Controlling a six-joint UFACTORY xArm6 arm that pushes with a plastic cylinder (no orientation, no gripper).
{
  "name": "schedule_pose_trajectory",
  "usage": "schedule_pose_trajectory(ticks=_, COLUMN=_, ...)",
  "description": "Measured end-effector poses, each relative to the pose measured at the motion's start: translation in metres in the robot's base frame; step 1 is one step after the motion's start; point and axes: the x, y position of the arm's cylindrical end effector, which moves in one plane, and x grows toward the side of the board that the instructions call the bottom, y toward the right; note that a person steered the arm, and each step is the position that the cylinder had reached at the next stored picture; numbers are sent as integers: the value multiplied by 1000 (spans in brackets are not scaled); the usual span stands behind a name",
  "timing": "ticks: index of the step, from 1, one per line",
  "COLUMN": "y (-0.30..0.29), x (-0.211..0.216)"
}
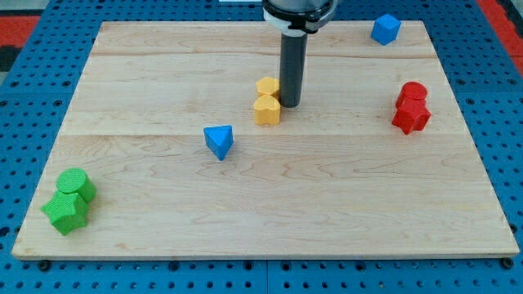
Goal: Move the blue triangle to the top right
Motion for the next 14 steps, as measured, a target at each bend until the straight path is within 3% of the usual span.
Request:
schedule_pose_trajectory(ticks=1, y=16, x=-6)
schedule_pose_trajectory(ticks=2, y=22, x=-40)
schedule_pose_trajectory(ticks=4, y=-9, x=-52)
schedule_pose_trajectory(ticks=8, y=177, x=-72)
schedule_pose_trajectory(ticks=10, y=127, x=-16)
schedule_pose_trajectory(ticks=12, y=69, x=93)
schedule_pose_trajectory(ticks=13, y=-4, x=116)
schedule_pose_trajectory(ticks=14, y=-48, x=96)
